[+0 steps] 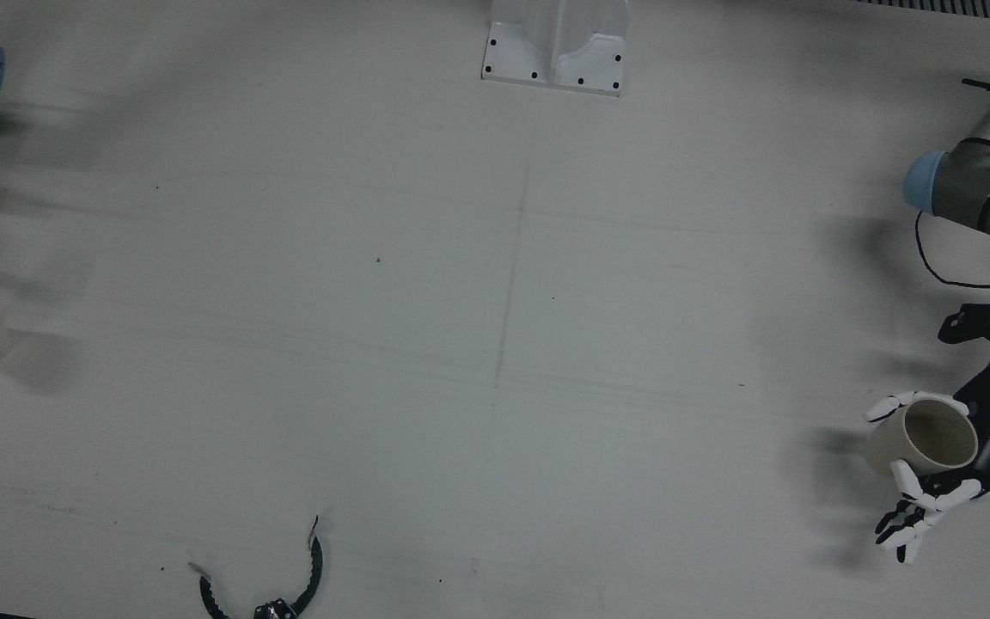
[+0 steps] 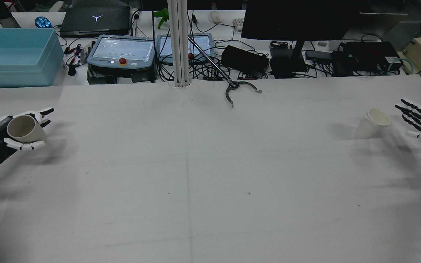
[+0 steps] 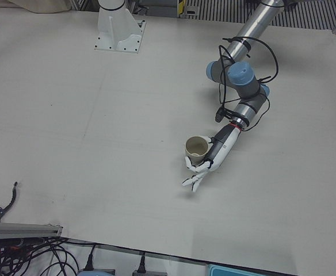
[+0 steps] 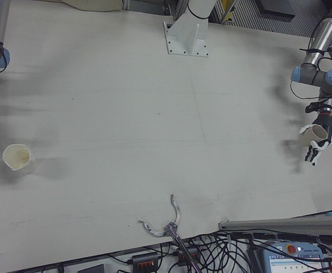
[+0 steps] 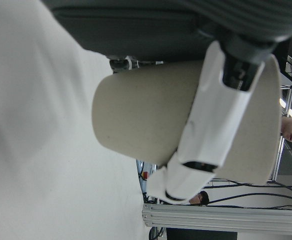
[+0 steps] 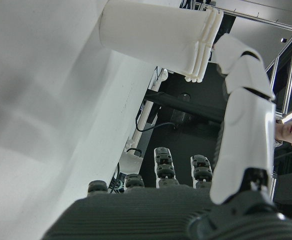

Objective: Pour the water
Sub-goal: 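Reach the right hand toward the white paper cup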

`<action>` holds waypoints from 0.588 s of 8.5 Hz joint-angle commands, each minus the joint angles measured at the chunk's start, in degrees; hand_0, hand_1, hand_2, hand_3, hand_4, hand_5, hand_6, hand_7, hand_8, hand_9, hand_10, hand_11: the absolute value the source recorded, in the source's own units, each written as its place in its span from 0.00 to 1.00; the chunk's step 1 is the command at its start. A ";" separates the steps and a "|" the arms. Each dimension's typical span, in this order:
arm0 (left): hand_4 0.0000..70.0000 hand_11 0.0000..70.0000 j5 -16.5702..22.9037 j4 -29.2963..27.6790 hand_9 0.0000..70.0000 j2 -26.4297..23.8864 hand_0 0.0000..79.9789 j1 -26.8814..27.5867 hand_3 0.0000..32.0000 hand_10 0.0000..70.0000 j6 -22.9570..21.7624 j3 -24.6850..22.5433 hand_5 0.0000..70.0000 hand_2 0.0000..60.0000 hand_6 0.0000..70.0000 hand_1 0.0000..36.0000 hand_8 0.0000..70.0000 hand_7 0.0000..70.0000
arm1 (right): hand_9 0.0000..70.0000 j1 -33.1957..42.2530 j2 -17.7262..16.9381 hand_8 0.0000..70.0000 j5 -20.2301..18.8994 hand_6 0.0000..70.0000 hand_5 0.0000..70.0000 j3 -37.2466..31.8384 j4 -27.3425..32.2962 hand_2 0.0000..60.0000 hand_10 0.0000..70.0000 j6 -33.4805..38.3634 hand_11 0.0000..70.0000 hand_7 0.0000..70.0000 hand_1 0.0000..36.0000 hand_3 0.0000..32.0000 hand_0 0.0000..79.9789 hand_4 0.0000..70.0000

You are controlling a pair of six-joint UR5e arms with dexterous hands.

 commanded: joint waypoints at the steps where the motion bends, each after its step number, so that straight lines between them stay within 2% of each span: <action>1: 0.48 0.15 -0.06 -0.01 0.01 0.00 1.00 0.00 0.00 0.06 0.00 -0.15 1.00 1.00 0.18 1.00 0.03 0.17 | 0.05 -2.65 0.51 0.03 0.09 0.20 0.12 0.71 -0.48 0.40 0.00 -2.37 0.00 0.23 0.82 0.00 0.72 0.01; 2: 0.48 0.15 -0.14 -0.01 0.01 0.00 1.00 0.00 0.00 0.06 0.00 -0.15 1.00 1.00 0.18 1.00 0.03 0.17 | 0.06 -3.79 1.38 0.03 1.22 0.21 0.12 0.62 -0.74 0.44 0.00 -2.73 0.00 0.27 0.84 0.00 0.73 0.03; 4: 0.47 0.15 -0.15 -0.18 0.01 0.09 1.00 -0.09 0.00 0.06 0.00 -0.06 1.00 1.00 0.18 1.00 0.03 0.17 | 0.07 -7.13 2.09 0.03 4.21 0.22 0.12 2.81 -3.98 0.43 0.00 -2.73 0.00 0.31 0.83 0.00 0.73 0.05; 5: 0.47 0.15 -0.15 -0.44 0.01 0.35 1.00 -0.09 0.00 0.06 -0.09 -0.15 1.00 1.00 0.18 1.00 0.03 0.16 | 0.06 -8.36 2.18 0.03 5.53 0.21 0.12 3.26 -4.87 0.43 0.00 -2.73 0.00 0.28 0.85 0.00 0.74 0.03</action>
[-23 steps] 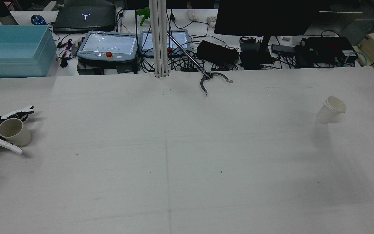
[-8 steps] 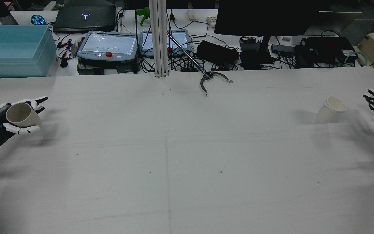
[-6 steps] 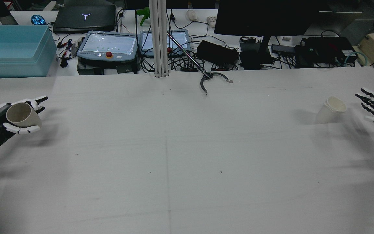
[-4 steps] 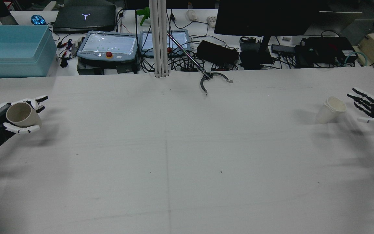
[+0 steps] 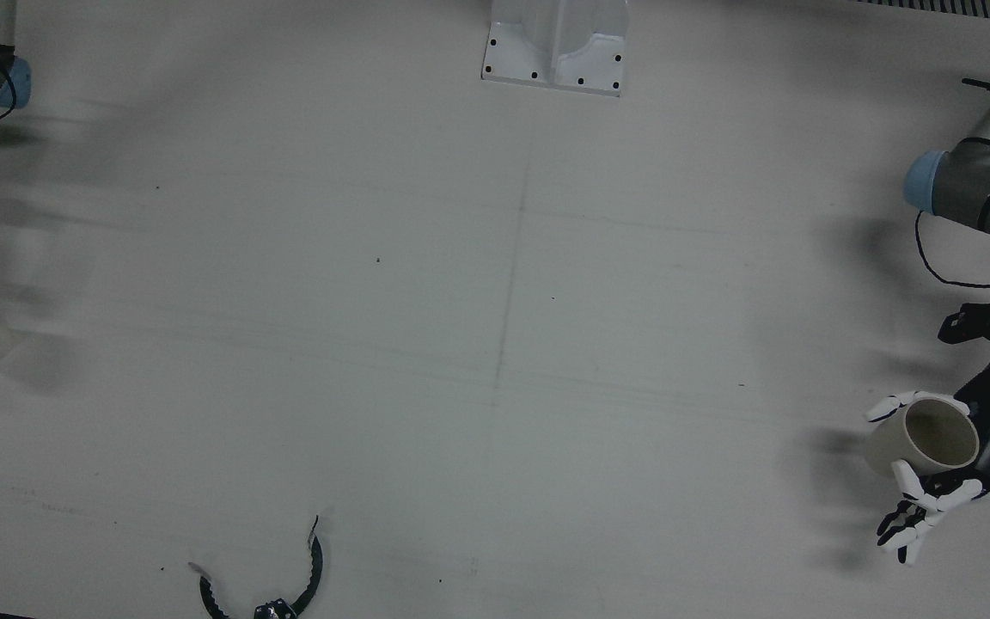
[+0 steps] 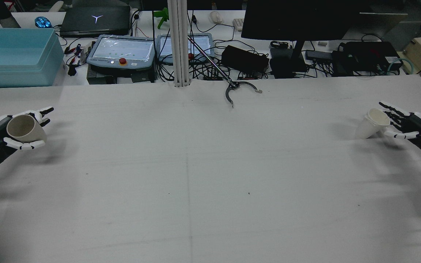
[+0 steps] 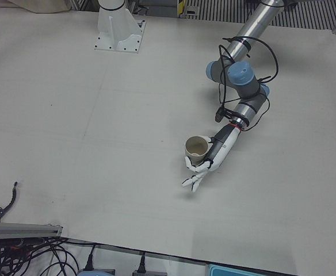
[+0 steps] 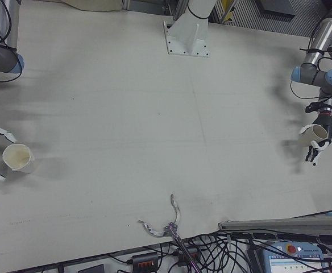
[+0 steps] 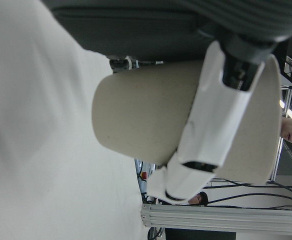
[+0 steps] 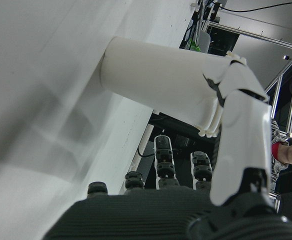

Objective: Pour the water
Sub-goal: 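Close the right hand around the white cup and lift it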

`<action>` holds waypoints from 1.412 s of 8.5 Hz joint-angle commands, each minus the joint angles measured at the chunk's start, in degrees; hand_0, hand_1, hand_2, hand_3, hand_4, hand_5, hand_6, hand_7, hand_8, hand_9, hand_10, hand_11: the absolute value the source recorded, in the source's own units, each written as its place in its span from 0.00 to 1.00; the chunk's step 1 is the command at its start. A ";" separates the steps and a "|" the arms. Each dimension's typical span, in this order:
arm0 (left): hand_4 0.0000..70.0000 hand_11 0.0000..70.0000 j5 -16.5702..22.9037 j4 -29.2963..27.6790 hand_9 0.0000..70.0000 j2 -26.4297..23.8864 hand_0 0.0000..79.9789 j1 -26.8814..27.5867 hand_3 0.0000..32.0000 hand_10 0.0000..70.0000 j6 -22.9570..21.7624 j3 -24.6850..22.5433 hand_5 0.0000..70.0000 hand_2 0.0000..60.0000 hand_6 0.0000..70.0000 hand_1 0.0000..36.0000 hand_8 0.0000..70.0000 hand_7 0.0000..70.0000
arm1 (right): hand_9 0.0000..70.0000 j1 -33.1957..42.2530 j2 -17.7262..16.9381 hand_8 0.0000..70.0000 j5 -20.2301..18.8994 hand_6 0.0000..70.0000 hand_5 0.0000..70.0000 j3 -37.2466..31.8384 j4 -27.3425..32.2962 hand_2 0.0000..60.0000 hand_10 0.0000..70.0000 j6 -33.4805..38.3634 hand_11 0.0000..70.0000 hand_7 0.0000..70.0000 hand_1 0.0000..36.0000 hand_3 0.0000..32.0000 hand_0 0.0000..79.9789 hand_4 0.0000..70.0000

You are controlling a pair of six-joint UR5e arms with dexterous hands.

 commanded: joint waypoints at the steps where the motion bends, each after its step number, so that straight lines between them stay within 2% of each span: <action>1: 0.47 0.16 -0.01 -0.61 0.01 0.59 1.00 -0.12 0.00 0.06 -0.09 0.06 1.00 1.00 0.18 1.00 0.03 0.16 | 0.07 -4.08 0.90 0.04 3.63 0.22 0.12 1.84 -2.62 0.44 0.00 -0.23 0.00 0.29 0.85 0.00 0.73 0.03; 2: 0.46 0.16 -0.01 -0.79 0.01 0.77 1.00 -0.12 0.00 0.06 -0.09 0.06 1.00 1.00 0.18 1.00 0.03 0.16 | 0.07 -4.70 1.86 0.04 3.64 0.21 0.12 1.84 -3.15 0.44 0.00 -0.24 0.00 0.27 0.86 0.00 0.73 0.02; 4: 0.45 0.16 -0.01 -1.06 0.01 1.03 1.00 -0.21 0.00 0.06 -0.17 -0.02 1.00 1.00 0.17 1.00 0.03 0.16 | 0.10 -4.88 2.67 0.05 3.90 0.24 0.13 5.33 -6.90 0.49 0.00 -0.15 0.00 0.34 0.88 0.00 0.74 0.07; 5: 0.45 0.16 -0.01 -1.06 0.01 1.03 1.00 -0.21 0.00 0.06 -0.70 0.06 1.00 1.00 0.17 1.00 0.03 0.16 | 0.31 -4.79 2.58 0.19 3.90 0.42 0.17 8.23 -11.28 0.64 0.00 -0.41 0.00 0.68 0.99 0.00 0.81 0.20; 6: 0.45 0.15 -0.01 -1.06 0.01 1.38 1.00 -0.21 0.00 0.06 -0.79 -0.02 1.00 1.00 0.17 1.00 0.03 0.16 | 0.87 -4.88 2.49 0.61 3.90 0.77 0.27 9.74 -13.76 0.89 0.00 -0.67 0.01 1.00 1.00 0.00 0.99 0.33; 7: 0.45 0.15 -0.01 -1.06 0.01 1.38 1.00 -0.13 0.00 0.06 -0.70 0.06 1.00 1.00 0.17 1.00 0.03 0.15 | 1.00 -4.88 2.49 1.00 3.90 1.00 0.39 9.75 -14.05 1.00 0.27 -0.67 0.44 1.00 1.00 0.00 1.00 0.31; 8: 0.45 0.15 -0.01 -0.97 0.01 1.21 1.00 0.05 0.00 0.06 -0.70 -0.02 1.00 1.00 0.17 1.00 0.03 0.15 | 1.00 -4.88 2.49 1.00 3.90 1.00 0.45 9.92 -14.05 1.00 0.46 -0.41 0.71 1.00 1.00 0.00 1.00 0.26; 9: 0.44 0.15 0.07 0.08 0.01 0.69 1.00 0.40 0.00 0.06 -0.35 -1.50 1.00 1.00 0.17 1.00 0.03 0.15 | 1.00 -2.88 2.49 1.00 3.81 1.00 0.45 12.10 -14.31 1.00 0.44 -0.59 0.68 1.00 1.00 0.00 1.00 0.23; 10: 0.46 0.15 -0.01 2.96 0.01 -0.19 1.00 2.40 0.00 0.06 -0.18 -4.13 1.00 1.00 0.17 1.00 0.03 0.16 | 1.00 -0.16 2.49 1.00 3.81 1.00 0.44 15.86 -17.53 1.00 0.37 -0.50 0.60 1.00 1.00 0.00 1.00 0.20; 11: 0.47 0.15 0.07 6.81 0.01 -4.29 1.00 3.90 0.00 0.06 -0.17 -5.11 1.00 1.00 0.18 1.00 0.03 0.17 | 1.00 2.04 2.58 1.00 3.55 1.00 0.44 22.60 -23.13 1.00 0.31 -0.50 0.52 1.00 1.00 0.00 1.00 0.24; 12: 0.48 0.15 0.07 9.99 0.01 -8.77 1.00 6.53 0.00 0.06 0.00 -5.03 1.00 1.00 0.19 1.00 0.03 0.17 | 1.00 3.80 3.01 1.00 3.55 1.00 0.44 30.33 -29.80 1.00 0.30 -0.50 0.51 1.00 1.00 0.00 1.00 0.25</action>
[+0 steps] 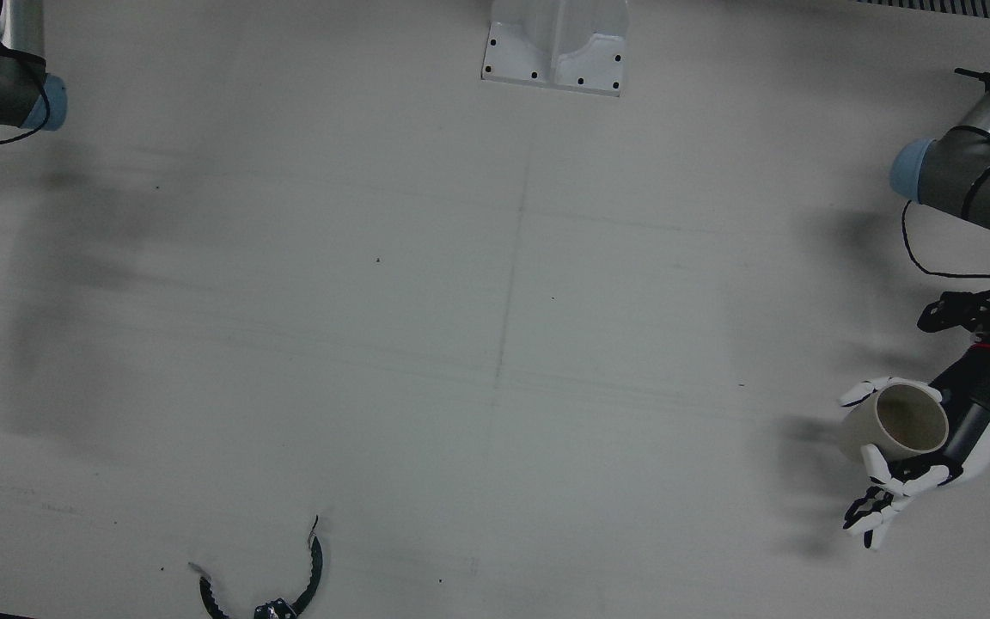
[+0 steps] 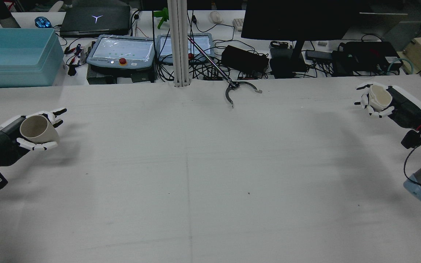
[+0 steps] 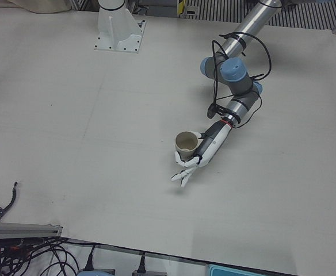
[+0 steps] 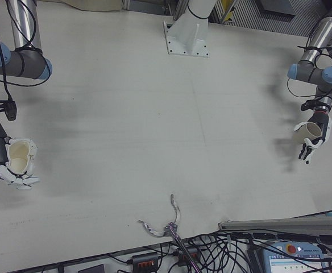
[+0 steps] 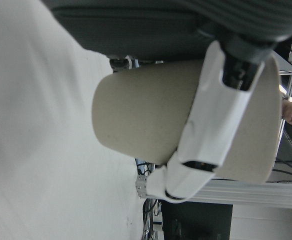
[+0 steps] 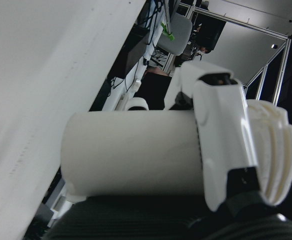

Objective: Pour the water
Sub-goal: 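Bring both cups toward the table center, white cup above beige cup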

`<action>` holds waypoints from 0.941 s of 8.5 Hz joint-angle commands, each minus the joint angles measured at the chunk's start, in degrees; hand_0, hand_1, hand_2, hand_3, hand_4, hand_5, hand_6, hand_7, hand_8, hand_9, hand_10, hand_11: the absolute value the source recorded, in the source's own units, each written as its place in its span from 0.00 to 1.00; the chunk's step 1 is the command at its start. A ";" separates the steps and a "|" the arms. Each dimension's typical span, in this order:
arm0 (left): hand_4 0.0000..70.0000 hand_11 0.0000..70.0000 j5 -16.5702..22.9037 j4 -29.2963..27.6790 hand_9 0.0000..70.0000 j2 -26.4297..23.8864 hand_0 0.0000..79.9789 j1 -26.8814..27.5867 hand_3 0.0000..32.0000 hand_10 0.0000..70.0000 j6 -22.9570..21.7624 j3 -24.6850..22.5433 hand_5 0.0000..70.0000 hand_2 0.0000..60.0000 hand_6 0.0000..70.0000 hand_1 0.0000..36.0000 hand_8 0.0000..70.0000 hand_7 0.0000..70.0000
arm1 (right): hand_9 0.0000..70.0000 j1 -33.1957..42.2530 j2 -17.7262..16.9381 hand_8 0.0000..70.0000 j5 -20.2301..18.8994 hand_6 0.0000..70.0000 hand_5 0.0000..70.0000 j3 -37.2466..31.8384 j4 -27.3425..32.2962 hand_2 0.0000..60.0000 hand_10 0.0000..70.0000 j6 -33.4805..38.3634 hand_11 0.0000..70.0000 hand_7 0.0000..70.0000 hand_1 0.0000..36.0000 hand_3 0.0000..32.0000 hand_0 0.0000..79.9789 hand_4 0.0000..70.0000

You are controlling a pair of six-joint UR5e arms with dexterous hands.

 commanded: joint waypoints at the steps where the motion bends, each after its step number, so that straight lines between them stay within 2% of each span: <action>1: 0.48 0.15 0.13 9.77 0.01 -11.12 1.00 6.99 0.00 0.06 0.27 -1.21 1.00 1.00 0.19 1.00 0.03 0.17 | 1.00 6.17 3.02 0.99 -0.18 1.00 0.44 18.83 -17.44 1.00 0.31 0.01 0.52 1.00 1.00 0.00 1.00 0.27; 3: 0.47 0.15 0.13 16.19 0.01 -18.15 1.00 12.79 0.00 0.06 0.62 -0.59 1.00 1.00 0.19 1.00 0.03 0.17 | 1.00 8.38 9.51 0.97 -0.19 1.00 0.44 26.58 -28.52 1.00 0.31 -0.34 0.52 1.00 1.00 0.00 1.00 0.36; 4: 0.47 0.15 0.21 18.40 0.01 -21.32 1.00 13.77 0.00 0.06 1.58 -0.07 1.00 1.00 0.20 1.00 0.03 0.17 | 1.00 8.99 13.46 0.97 -0.18 1.00 0.44 30.88 -34.41 1.00 0.30 -3.21 0.51 1.00 1.00 0.00 1.00 0.39; 5: 0.47 0.15 0.39 20.77 0.01 -25.26 1.00 14.74 0.00 0.06 1.76 1.94 1.00 1.00 0.20 1.00 0.03 0.17 | 1.00 9.00 17.94 0.97 -0.01 1.00 0.44 34.58 -40.38 1.00 0.28 -7.59 0.47 1.00 1.00 0.00 1.00 0.47; 6: 0.48 0.14 0.57 21.58 0.02 -29.92 1.00 14.92 0.00 0.05 1.68 5.61 1.00 1.00 0.22 1.00 0.04 0.18 | 1.00 9.00 23.03 0.96 0.08 1.00 0.44 36.18 -44.36 1.00 0.27 -12.94 0.46 1.00 1.00 0.00 1.00 0.56; 7: 0.48 0.14 0.57 22.80 0.02 -33.53 1.00 15.62 0.00 0.05 1.59 7.30 1.00 1.00 0.23 1.00 0.04 0.19 | 1.00 6.91 27.43 0.96 0.17 1.00 0.43 37.16 -47.44 1.00 0.26 -18.39 0.44 1.00 1.00 0.00 1.00 0.61; 8: 0.48 0.13 0.57 24.12 0.02 -36.26 1.00 15.63 0.00 0.05 1.59 7.93 1.00 1.00 0.23 1.00 0.04 0.20 | 1.00 1.84 29.83 0.94 2.08 1.00 0.43 38.65 -49.73 1.00 0.23 -24.27 0.39 1.00 1.00 0.00 1.00 0.68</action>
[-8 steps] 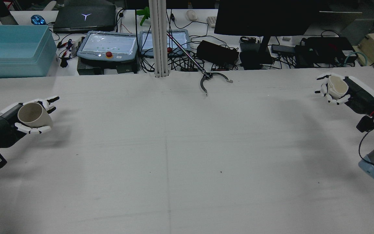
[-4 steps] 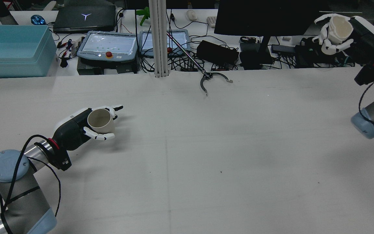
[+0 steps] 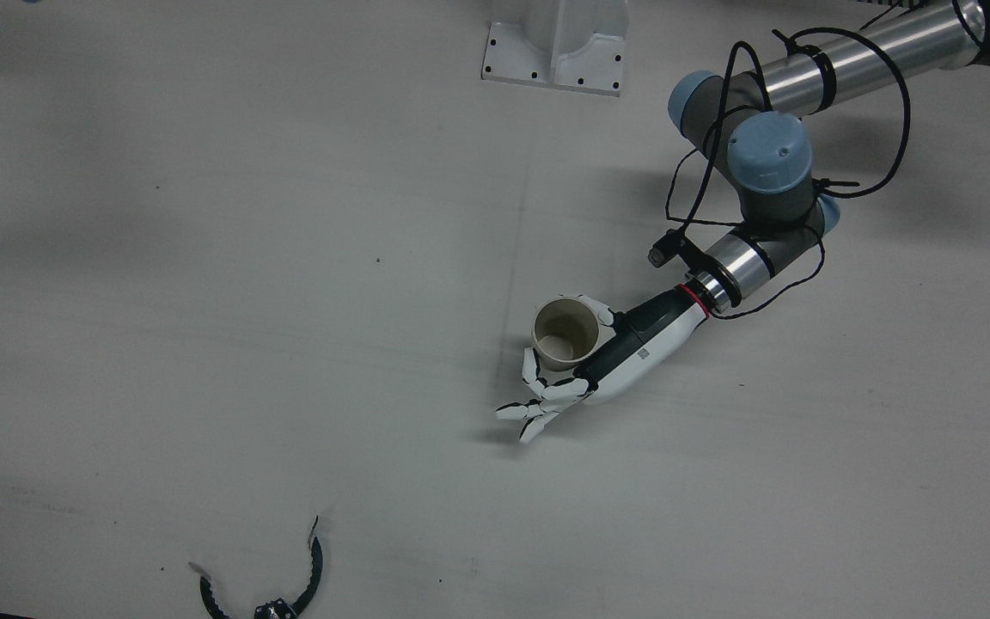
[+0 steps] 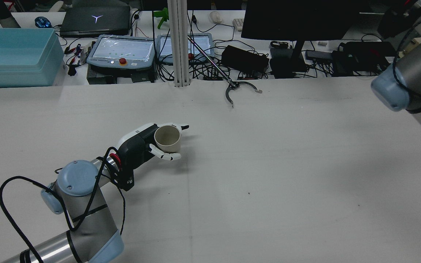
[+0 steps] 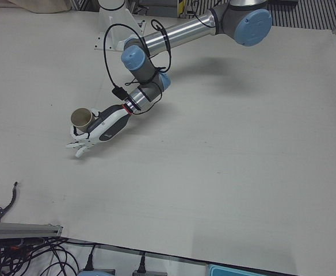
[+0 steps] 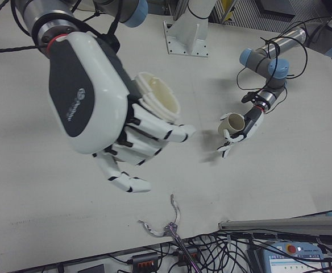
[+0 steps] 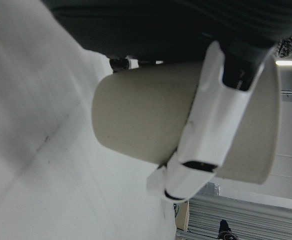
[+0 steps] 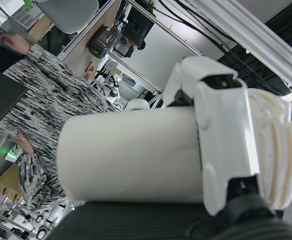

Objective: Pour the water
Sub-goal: 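Bring both cups toward the table center, white cup above beige cup, then tilt the white cup over the beige cup's mouth with the right hand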

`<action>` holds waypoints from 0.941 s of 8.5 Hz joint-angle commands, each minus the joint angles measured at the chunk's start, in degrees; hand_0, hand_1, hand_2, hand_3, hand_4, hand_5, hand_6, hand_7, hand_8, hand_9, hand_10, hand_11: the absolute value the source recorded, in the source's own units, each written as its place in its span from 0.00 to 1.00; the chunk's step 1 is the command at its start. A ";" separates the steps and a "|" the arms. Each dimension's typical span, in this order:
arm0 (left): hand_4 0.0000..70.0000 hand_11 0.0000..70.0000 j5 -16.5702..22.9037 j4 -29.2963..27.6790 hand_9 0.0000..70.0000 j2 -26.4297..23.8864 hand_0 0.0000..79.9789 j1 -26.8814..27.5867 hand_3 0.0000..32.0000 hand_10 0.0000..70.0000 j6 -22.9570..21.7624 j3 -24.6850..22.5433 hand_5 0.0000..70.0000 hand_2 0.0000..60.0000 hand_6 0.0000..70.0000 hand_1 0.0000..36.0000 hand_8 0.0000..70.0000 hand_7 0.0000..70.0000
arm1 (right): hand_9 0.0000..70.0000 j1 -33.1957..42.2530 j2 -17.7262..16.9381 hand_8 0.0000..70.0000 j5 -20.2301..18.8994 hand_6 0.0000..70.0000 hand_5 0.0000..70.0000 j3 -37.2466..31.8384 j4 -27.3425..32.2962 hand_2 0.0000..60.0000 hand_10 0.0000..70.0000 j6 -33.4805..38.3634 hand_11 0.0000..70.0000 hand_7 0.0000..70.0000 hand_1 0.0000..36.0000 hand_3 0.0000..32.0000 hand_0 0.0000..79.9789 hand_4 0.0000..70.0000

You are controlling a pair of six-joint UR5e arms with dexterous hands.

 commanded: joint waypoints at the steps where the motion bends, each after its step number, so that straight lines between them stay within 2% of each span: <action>1: 0.48 0.13 -0.01 2.93 0.02 -9.08 1.00 0.71 0.00 0.05 -0.19 4.11 1.00 1.00 0.23 1.00 0.04 0.20 | 1.00 -12.24 8.40 0.93 4.65 1.00 0.43 3.66 -7.19 1.00 0.22 -16.47 0.39 1.00 1.00 0.00 1.00 0.77; 3: 0.51 0.14 -0.10 3.37 0.02 -9.98 1.00 0.18 0.00 0.05 -0.37 4.39 1.00 1.00 0.25 1.00 0.04 0.23 | 1.00 -25.07 8.85 0.88 9.40 1.00 0.42 3.14 -7.28 1.00 0.25 -27.02 0.42 1.00 1.00 0.00 1.00 0.85; 4: 0.52 0.14 -0.10 3.37 0.03 -9.98 1.00 0.09 0.00 0.05 -0.45 4.39 1.00 1.00 0.26 1.00 0.05 0.24 | 1.00 -29.57 8.68 0.86 10.81 1.00 0.42 2.62 -7.63 1.00 0.24 -30.90 0.41 1.00 1.00 0.00 1.00 0.86; 6: 0.52 0.14 -0.36 3.37 0.03 -9.98 1.00 0.09 0.00 0.05 -0.46 4.39 1.00 1.00 0.26 1.00 0.05 0.24 | 1.00 -33.56 8.59 0.84 12.06 1.00 0.41 0.25 -8.25 1.00 0.21 -34.01 0.37 1.00 1.00 0.00 1.00 0.82; 8: 0.53 0.14 -0.28 3.28 0.03 -9.90 1.00 -0.34 0.00 0.06 -0.72 4.22 1.00 1.00 0.26 1.00 0.05 0.24 | 1.00 -33.83 7.80 0.83 12.06 1.00 0.41 -0.55 -8.25 1.00 0.22 -34.10 0.38 1.00 1.00 0.00 1.00 0.73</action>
